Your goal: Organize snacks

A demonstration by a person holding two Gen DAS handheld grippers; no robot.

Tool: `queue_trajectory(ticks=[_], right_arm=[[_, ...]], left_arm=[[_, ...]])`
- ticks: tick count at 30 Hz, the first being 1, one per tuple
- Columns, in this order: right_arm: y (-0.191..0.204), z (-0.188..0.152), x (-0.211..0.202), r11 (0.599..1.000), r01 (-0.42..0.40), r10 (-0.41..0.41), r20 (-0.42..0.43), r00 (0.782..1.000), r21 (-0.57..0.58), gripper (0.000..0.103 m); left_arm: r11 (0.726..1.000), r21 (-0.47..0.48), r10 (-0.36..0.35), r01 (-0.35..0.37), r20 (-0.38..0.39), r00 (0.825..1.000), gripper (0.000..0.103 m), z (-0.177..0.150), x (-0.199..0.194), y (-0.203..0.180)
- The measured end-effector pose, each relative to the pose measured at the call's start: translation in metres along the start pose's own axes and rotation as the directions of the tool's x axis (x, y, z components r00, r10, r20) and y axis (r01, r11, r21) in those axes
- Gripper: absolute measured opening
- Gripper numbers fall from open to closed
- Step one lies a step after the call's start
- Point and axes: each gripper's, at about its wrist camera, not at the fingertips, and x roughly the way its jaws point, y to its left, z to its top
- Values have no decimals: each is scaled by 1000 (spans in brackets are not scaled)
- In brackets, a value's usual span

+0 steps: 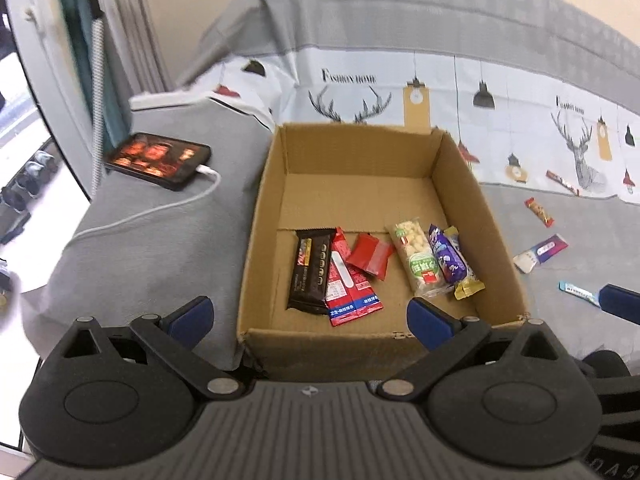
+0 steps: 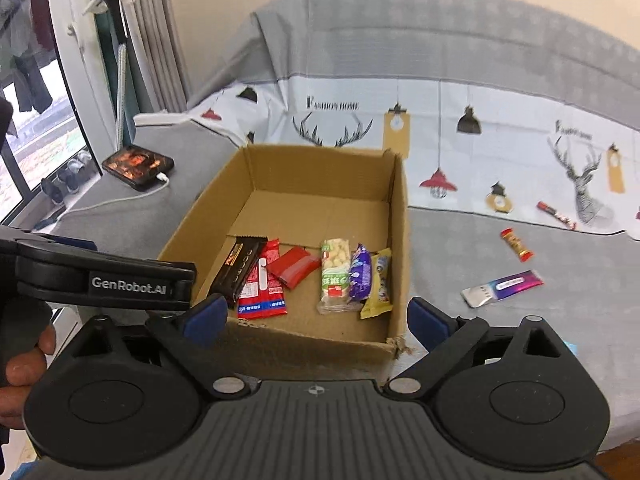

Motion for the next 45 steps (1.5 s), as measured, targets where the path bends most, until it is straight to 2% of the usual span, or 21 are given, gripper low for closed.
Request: queue_trajectory(ticks=[3, 11, 25, 38, 45], right_arm=[[0, -5, -16, 1000, 5, -5, 24, 1000, -10, 97], [4, -13, -50, 999, 2, 2, 95, 995, -41, 98], [5, -21, -74, 999, -7, 13, 142, 990, -40, 99], [0, -23, -73, 1000, -11, 14, 136, 991, -21, 99], [-27, -22, -60, 997, 0, -9, 113, 994, 75, 99]], left_arm=[[1000, -16, 14, -13, 33, 999, 103, -9, -15, 0], [1000, 22, 14, -17, 99, 995, 103, -16, -46, -9], [999, 38, 27, -33, 151, 988, 103, -25, -75, -15], [998, 54, 25, -32, 136, 990, 103, -23, -72, -20], [996, 88, 8, -14, 78, 997, 103, -15, -57, -31]])
